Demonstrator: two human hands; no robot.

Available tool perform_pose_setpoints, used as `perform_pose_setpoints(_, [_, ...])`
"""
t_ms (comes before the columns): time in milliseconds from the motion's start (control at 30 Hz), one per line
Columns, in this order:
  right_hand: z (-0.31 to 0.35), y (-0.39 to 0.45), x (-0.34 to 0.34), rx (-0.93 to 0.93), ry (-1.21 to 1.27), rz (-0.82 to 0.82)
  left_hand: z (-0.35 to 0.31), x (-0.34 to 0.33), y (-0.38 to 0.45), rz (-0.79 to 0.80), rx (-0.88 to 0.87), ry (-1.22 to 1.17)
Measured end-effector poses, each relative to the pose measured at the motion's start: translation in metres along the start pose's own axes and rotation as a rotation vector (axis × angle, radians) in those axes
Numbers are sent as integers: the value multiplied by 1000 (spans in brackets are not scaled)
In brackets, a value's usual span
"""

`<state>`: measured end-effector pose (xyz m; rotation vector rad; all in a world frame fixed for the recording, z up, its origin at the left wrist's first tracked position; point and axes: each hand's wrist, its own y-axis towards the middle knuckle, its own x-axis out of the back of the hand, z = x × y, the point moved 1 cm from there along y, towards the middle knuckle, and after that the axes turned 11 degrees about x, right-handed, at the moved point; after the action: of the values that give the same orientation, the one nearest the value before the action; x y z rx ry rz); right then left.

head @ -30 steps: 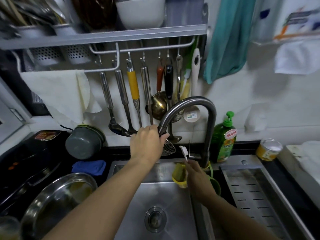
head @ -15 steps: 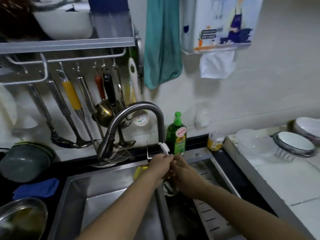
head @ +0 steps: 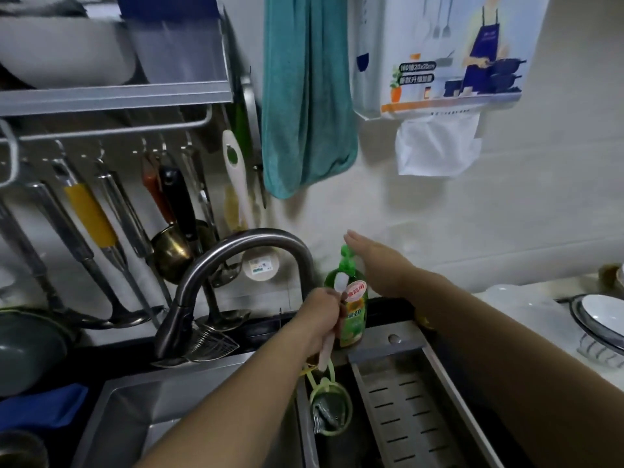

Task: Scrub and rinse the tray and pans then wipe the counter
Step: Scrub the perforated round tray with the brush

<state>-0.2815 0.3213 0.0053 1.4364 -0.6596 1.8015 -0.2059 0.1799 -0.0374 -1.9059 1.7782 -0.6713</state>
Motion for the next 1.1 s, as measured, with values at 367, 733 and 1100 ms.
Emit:
perform_pose_setpoints(367, [8, 4, -4, 5, -97, 66, -17, -1, 15, 13, -44, 56])
perform_pose_setpoints(733, [11, 2, -2, -15, -94, 80, -15, -2, 21, 6, -63, 88])
perform_pose_setpoints(1100, [6, 4, -8, -28, -70, 68, -8, -8, 29, 40, -64, 46])
